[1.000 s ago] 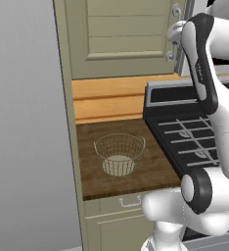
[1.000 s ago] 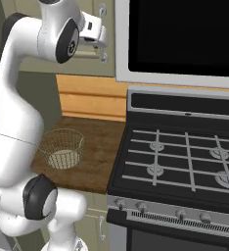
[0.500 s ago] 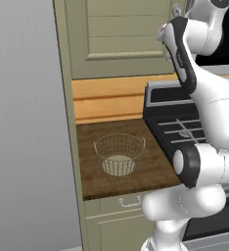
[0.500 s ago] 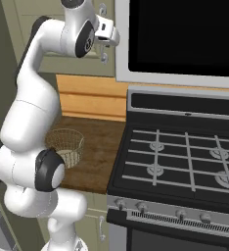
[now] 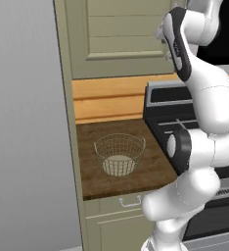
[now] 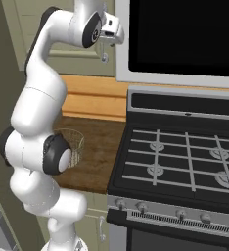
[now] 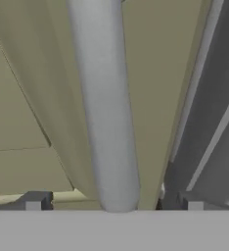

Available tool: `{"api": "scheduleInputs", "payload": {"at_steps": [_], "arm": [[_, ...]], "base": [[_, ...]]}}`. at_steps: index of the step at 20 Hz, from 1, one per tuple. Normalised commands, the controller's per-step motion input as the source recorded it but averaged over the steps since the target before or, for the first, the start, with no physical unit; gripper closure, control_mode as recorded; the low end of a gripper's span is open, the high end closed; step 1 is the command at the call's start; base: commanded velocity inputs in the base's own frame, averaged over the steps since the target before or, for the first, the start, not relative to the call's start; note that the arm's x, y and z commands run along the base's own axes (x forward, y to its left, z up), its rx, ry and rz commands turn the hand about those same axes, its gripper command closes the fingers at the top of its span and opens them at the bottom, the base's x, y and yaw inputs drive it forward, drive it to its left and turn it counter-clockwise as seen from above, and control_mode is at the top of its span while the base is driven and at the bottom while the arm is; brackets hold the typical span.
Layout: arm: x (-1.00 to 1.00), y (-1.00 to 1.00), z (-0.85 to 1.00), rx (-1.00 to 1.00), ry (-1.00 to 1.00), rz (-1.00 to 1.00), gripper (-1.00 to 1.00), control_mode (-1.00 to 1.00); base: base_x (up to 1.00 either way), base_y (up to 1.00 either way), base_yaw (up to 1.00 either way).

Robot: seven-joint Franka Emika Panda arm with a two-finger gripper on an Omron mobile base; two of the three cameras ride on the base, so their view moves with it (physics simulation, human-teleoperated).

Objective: Open the cabinet, pick up the bread from the cabinet and place it in the basket. Then move the basket to the dining counter.

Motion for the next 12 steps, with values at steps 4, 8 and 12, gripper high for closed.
{"api": "scheduleInputs", "payload": {"at_steps": [4, 8, 12], "arm": [[0.08, 0.04, -0.21, 0.00, -0.18, 0.00, 1.00, -1.00], [0.00, 0.41, -0.57, 0.07, -0.50, 0.04, 1.00, -1.00], [0.23, 0.35, -0.68, 0.10, -0.52, 0.03, 1.00, -1.00]], "base": [[0.00, 0.00, 0.00], [0.00, 0.00, 0.00], [0.00, 0.00, 0.00]]}}
